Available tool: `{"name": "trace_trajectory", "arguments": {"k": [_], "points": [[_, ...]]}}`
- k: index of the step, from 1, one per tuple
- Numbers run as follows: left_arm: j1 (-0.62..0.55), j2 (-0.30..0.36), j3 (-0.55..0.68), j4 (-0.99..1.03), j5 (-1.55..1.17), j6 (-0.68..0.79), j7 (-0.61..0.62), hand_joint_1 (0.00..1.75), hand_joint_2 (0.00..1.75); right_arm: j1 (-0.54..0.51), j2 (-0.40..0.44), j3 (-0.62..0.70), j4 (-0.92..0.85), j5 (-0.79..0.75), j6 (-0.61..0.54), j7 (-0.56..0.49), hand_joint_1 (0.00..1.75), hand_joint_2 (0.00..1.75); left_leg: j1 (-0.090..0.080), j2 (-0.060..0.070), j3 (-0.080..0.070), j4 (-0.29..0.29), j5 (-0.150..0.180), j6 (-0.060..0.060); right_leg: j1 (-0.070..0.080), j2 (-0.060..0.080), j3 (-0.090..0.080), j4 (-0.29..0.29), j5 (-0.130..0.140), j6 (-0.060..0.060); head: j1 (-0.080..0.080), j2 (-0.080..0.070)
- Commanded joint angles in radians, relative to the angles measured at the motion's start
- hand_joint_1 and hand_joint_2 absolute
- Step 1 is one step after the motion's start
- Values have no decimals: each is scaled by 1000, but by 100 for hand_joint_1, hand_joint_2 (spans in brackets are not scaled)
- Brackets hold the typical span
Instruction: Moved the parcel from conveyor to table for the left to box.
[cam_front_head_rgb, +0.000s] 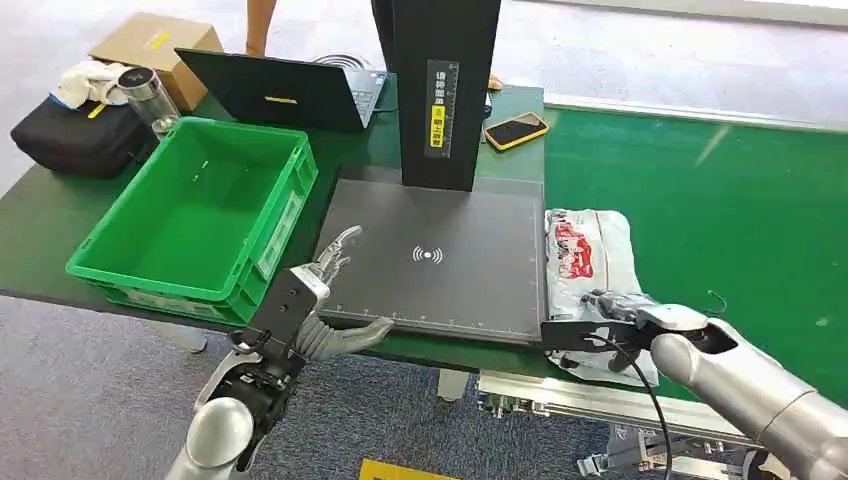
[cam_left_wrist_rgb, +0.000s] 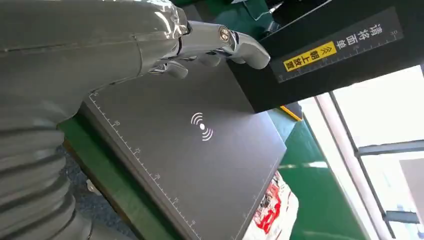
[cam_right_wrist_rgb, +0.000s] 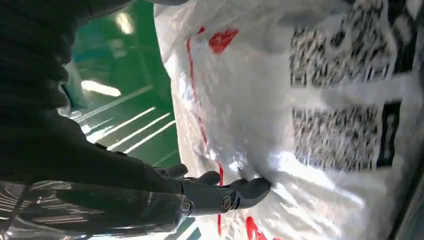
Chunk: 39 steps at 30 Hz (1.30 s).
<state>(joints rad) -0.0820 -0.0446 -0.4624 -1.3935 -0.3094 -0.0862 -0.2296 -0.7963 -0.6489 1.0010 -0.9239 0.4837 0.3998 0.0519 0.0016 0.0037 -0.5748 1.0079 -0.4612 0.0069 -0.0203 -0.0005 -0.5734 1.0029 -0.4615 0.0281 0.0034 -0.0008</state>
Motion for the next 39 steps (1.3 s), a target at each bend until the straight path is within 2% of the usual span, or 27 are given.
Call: {"name": "trace_trajectory", "arguments": {"k": [1, 6, 11, 18, 23, 24, 25, 26, 27, 31, 39], "points": [[-31, 6, -26, 64, -4, -9, 7, 0, 175, 22, 55, -8, 51, 14, 57, -6, 0, 175, 1, 1, 4, -3, 1, -1, 1, 2, 3, -3, 1, -2, 0, 0], [-36, 2, -29, 66, -5, -8, 7, 0, 175, 70, 52, -25, 26, 19, 37, -7, 0, 175, 1, -1, 5, -3, 1, -1, 1, -1, 5, -4, 1, -2, 0, 0], [-21, 0, -32, 46, -6, -11, 13, 0, 175, 65, 61, -26, 37, 16, 46, -4, 0, 175, 1, 1, 4, -2, 0, -1, 1, 1, 4, -3, 1, -2, 0, 0], [-30, -1, -32, 58, -9, -28, 21, 0, 175, 189, -5, -81, -59, 2, 21, 16, 0, 175, 2, -4, 5, -4, 1, -1, 2, -4, 6, -5, 0, -2, 0, 0], [-21, 1, -30, 51, -11, -28, 21, 0, 175, 208, 10, -113, -66, 7, 4, 19, 0, 175, 1, -3, 5, -3, 1, -1, 1, -3, 5, -4, 0, -2, 0, 0], [-8, 0, -23, 39, -12, -27, 21, 0, 175, 213, 34, -140, -53, 22, -21, 20, 5, 175, 1, -1, 5, -3, 1, -1, 1, -1, 5, -4, 1, -2, 0, 0], [5, 0, -15, 23, -13, -27, 22, 0, 175, 220, 54, -164, -46, 34, -47, 14, 61, 175, 1, -1, 4, -2, 0, -1, 1, -1, 4, -3, 0, -1, 0, 0], [8, 1, -15, 23, -13, -27, 22, 0, 175, 221, 59, -164, -48, 34, -47, 15, 98, 175, 1, 0, 3, -1, 0, -1, 1, 0, 3, -2, 0, -1, 0, 0], [21, 4, -10, 7, -13, -26, 22, 0, 175, 238, 73, -193, -53, 43, -77, 13, 175, 175, 1, 1, 6, -3, 1, -1, 2, 1, 5, -4, 1, -2, 0, 0], [28, 12, -2, 7, -13, -16, 18, 0, 175, 290, 78, -257, -94, 52, -111, 13, 175, 175, 1, 1, 5, -3, 0, -1, 2, 1, 5, -3, 1, -2, 0, 0], [30, 9, 11, 4, -13, -10, 14, 0, 175, 304, 87, -302, -100, 84, -119, 17, 175, 175, 1, 0, 3, -1, 0, -1, 1, 0, 3, -2, 0, -1, 0, 0]]}}
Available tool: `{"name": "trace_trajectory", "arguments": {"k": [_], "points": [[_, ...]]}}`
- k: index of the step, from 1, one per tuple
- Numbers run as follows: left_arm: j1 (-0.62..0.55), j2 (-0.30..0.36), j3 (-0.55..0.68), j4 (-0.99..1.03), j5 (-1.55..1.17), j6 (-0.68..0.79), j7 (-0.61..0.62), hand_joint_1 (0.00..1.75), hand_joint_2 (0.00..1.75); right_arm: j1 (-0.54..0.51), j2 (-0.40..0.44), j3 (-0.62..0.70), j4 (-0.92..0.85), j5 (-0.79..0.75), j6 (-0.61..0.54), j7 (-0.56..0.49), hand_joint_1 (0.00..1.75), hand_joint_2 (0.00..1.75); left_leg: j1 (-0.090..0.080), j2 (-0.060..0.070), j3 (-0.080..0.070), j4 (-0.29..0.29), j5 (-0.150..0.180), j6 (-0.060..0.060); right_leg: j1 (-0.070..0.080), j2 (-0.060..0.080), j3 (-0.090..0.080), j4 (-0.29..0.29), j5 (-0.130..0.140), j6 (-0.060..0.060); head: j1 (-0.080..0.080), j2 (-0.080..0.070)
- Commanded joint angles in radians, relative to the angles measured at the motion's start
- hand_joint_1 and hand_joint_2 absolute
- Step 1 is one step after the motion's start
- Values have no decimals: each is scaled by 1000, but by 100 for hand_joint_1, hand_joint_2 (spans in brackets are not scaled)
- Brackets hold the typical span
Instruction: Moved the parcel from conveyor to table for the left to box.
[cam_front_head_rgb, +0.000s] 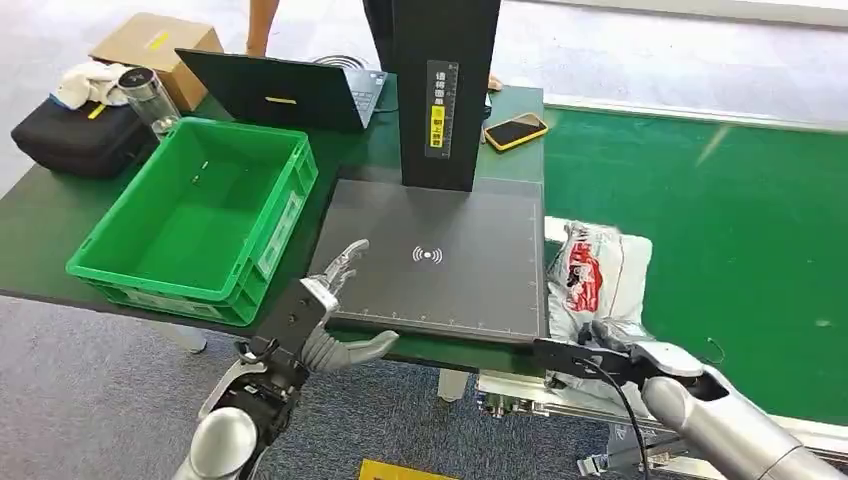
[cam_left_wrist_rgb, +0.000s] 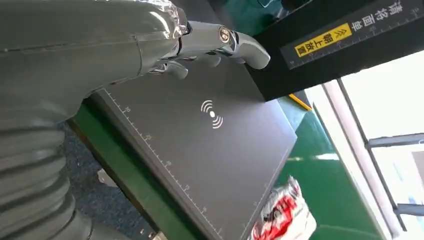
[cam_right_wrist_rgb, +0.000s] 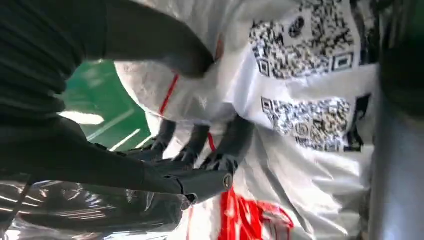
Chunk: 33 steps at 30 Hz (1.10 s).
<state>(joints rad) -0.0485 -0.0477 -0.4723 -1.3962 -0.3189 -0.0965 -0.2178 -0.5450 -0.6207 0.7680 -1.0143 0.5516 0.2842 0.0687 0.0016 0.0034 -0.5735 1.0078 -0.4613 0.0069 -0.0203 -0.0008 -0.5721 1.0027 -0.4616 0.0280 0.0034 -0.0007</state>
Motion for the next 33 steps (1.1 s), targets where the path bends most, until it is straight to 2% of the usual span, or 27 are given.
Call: {"name": "trace_trajectory", "arguments": {"k": [1, 9, 15, 17, 25, 33], "points": [[-3, 11, 23, 6, -4, 1, 1, 0, 175, 62, 63, -82, -15, 27, -6, 2, 175, 175, 1, 1, 3, -2, 0, -1, 2, 1, 3, -3, 1, -2, 0, 0], [-4, 10, 29, 10, -6, 4, -8, 0, 175, 78, 89, -143, -42, 74, 4, 9, 175, 175, 1, 2, 3, -3, 0, -1, 1, 2, 2, -3, 1, -2, 0, 0], [15, 8, 45, -9, -8, 8, -11, 0, 175, 55, 160, -204, -9, 135, -60, -16, 175, 175, 1, 5, 3, -3, 0, -1, 1, 5, 1, -3, 2, -2, 0, 0], [30, 6, 54, -22, -11, 11, -12, 0, 175, 45, 197, -241, 0, 150, -114, -28, 175, 175, 1, 3, 1, -1, 0, -1, 1, 3, 0, -1, 1, -1, 0, 0], [34, 3, 59, -27, -14, 13, -13, 0, 175, 45, 207, -264, 2, 165, -128, -34, 175, 175, 1, 3, 3, -2, 0, -1, 1, 3, 2, -2, 1, -2, 0, 0], [84, 1, 74, -63, -26, 26, -22, 0, 175, 117, 300, -556, -175, 156, -363, -75, 175, 175, 1, 4, 2, -2, 0, -2, 1, 4, 0, -1, 1, -2, 0, 0]]}}
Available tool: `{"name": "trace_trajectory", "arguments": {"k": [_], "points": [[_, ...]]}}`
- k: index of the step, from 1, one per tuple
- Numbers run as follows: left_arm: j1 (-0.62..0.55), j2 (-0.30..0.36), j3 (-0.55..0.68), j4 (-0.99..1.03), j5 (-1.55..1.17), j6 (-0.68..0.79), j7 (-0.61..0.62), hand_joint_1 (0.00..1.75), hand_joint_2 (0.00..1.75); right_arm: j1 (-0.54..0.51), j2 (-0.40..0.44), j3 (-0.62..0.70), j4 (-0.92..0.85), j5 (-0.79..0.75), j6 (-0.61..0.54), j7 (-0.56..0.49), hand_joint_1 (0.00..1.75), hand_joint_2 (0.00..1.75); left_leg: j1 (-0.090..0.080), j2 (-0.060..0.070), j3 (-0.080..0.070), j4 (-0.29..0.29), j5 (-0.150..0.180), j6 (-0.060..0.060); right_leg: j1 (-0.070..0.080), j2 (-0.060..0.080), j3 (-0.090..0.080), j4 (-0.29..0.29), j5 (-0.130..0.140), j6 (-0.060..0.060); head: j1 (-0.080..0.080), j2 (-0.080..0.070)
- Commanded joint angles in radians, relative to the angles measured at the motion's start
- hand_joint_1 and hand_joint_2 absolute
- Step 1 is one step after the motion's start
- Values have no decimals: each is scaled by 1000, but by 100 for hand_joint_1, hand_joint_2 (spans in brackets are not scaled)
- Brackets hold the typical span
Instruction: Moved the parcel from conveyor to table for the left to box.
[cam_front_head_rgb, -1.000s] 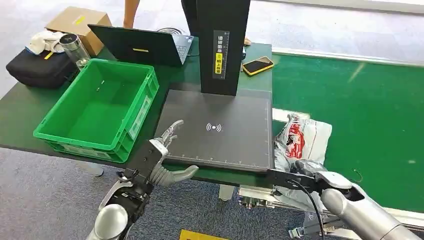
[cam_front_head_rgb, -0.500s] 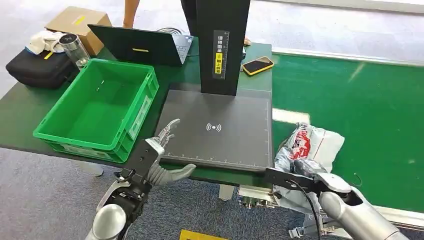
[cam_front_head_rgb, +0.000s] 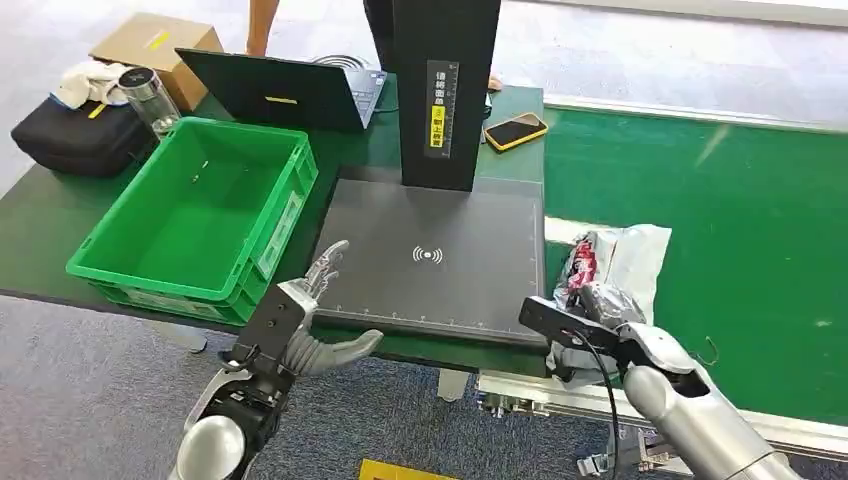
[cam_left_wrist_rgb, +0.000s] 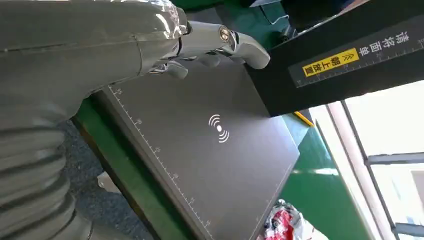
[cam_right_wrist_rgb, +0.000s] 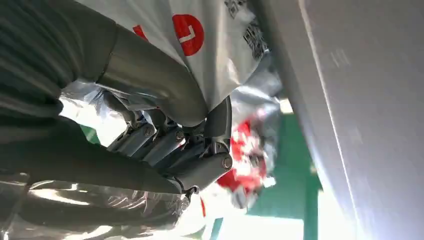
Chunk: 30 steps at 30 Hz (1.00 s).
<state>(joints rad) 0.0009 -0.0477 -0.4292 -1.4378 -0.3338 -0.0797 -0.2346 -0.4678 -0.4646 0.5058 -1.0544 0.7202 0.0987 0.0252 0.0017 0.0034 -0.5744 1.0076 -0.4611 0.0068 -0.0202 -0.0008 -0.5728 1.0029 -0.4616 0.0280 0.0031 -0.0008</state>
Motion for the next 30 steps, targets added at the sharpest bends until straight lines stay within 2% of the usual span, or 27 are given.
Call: {"name": "trace_trajectory", "arguments": {"k": [1, 9, 12, 18, 22, 25, 30], "points": [[36, 1, 30, -20, -13, 9, -7, 0, 175, 53, 154, -335, -168, -18, -197, -40, 175, 175, 0, 3, 2, -2, 0, -1, 1, 3, 0, -1, 0, -2, 0, 0], [-5, -23, 23, 20, -15, 5, -11, 0, 175, 103, 191, -551, -322, -202, -389, -197, 175, 175, 0, -1, 1, -1, 1, -1, 1, -1, 1, -1, 0, -2, 0, 0], [-1, -17, 18, 26, -15, -2, -21, 0, 175, 155, 196, -586, -399, -260, -431, -245, 175, 175, 0, -2, 0, -1, 0, -1, 0, -2, 0, -1, 0, -2, 0, 0], [-10, -14, 9, 39, -12, -4, -31, 0, 175, 135, 217, -589, -435, -350, -500, -342, 175, 175, 0, 0, 0, -1, 0, -1, 0, 0, 0, -1, 0, -2, 0, 0], [-13, -15, 7, 40, -13, -4, -30, 0, 175, 135, 217, -589, -445, -357, -503, -344, 175, 175, 1, -1, 2, -3, 1, -1, 1, 0, 2, -2, 1, -3, 0, 0], [-14, -15, 4, 43, -11, -4, -32, 0, 175, 138, 233, -600, -490, -491, -517, -431, 175, 175, 0, 0, 2, -2, 1, -1, 1, 0, 1, -2, 0, -2, 0, 0], [10, -12, 11, 25, -6, 3, -39, 0, 175, 144, 265, -602, -561, -691, -478, -476, 175, 175, 0, 1, 1, -1, 0, -1, 0, 1, 0, -1, 0, -2, 0, 0]]}}
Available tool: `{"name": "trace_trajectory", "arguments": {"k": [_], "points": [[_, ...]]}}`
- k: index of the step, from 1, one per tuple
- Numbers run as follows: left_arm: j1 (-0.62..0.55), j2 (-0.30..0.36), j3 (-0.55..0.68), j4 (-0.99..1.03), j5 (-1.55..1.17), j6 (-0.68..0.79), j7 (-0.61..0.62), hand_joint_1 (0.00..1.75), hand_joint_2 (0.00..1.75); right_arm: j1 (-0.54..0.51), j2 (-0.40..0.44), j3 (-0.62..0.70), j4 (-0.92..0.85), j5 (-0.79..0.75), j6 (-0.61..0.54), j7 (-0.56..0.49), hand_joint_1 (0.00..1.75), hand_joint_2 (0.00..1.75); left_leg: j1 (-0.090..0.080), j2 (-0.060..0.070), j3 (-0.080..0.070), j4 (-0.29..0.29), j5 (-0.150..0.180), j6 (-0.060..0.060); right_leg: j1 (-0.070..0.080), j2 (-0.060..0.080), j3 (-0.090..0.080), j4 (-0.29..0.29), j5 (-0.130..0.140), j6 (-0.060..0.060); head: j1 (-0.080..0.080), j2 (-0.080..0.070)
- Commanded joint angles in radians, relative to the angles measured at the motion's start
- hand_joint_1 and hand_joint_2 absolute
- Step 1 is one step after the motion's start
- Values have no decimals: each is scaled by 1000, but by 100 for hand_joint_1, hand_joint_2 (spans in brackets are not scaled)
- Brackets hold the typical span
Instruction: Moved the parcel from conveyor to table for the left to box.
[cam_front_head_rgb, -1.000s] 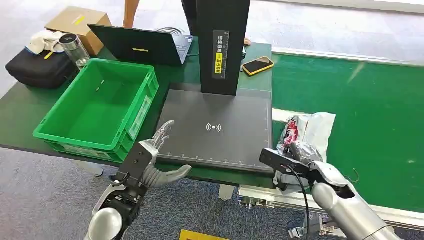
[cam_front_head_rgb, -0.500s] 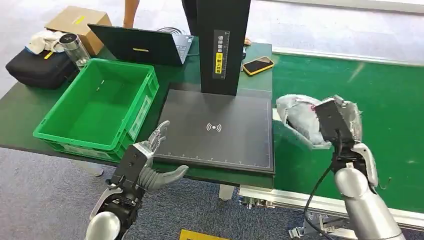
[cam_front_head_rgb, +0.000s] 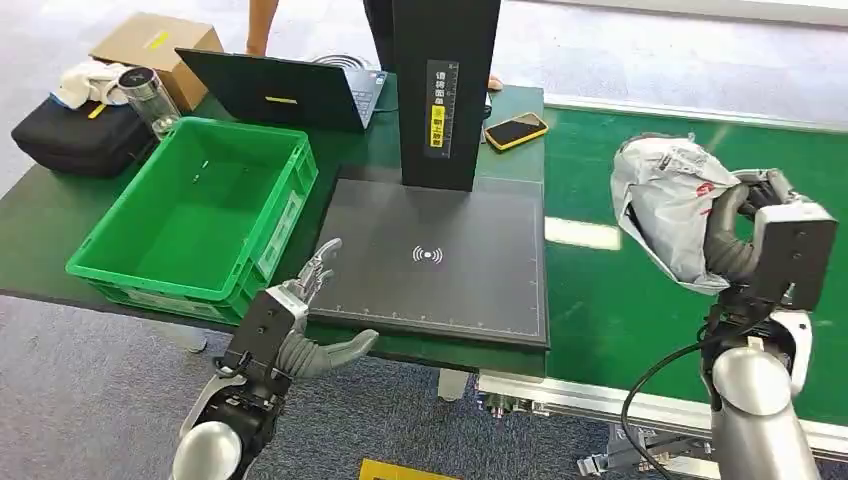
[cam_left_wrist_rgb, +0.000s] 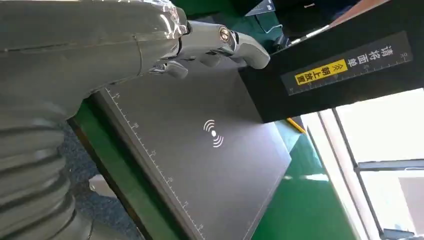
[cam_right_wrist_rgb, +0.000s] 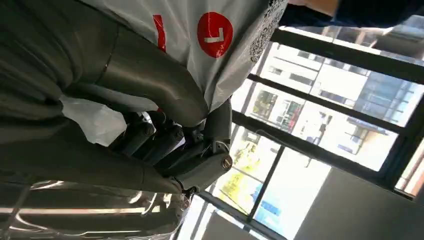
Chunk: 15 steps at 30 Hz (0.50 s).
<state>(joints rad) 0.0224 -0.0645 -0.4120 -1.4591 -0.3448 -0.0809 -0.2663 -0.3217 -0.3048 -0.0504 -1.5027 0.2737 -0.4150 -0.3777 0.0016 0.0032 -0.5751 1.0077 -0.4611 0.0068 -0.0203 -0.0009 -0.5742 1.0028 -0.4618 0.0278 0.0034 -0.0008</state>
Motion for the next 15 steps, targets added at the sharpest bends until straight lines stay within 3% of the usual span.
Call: {"name": "trace_trajectory", "arguments": {"k": [1, 6, 15], "points": [[-9, 6, -4, 43, 5, 5, -8, 0, 175, -1, 106, -44, -116, -259, 37, -82, 175, 175, 0, 2, 3, -2, 0, -1, 0, 2, 2, -2, 0, -2, 0, 0], [-4, 4, -5, 38, 4, 2, -10, 0, 175, 15, 132, -49, -177, -351, 67, -144, 175, 175, 0, 1, 2, -2, 0, -1, 0, 1, 1, -1, 0, -2, 0, 0], [-41, 2, -27, 77, 2, -21, -16, 0, 175, 108, 145, 6, -263, -410, 169, -133, 175, 175, 1, -1, 3, -2, 0, -1, 1, -1, 3, -2, 0, -2, 0, 0]]}}
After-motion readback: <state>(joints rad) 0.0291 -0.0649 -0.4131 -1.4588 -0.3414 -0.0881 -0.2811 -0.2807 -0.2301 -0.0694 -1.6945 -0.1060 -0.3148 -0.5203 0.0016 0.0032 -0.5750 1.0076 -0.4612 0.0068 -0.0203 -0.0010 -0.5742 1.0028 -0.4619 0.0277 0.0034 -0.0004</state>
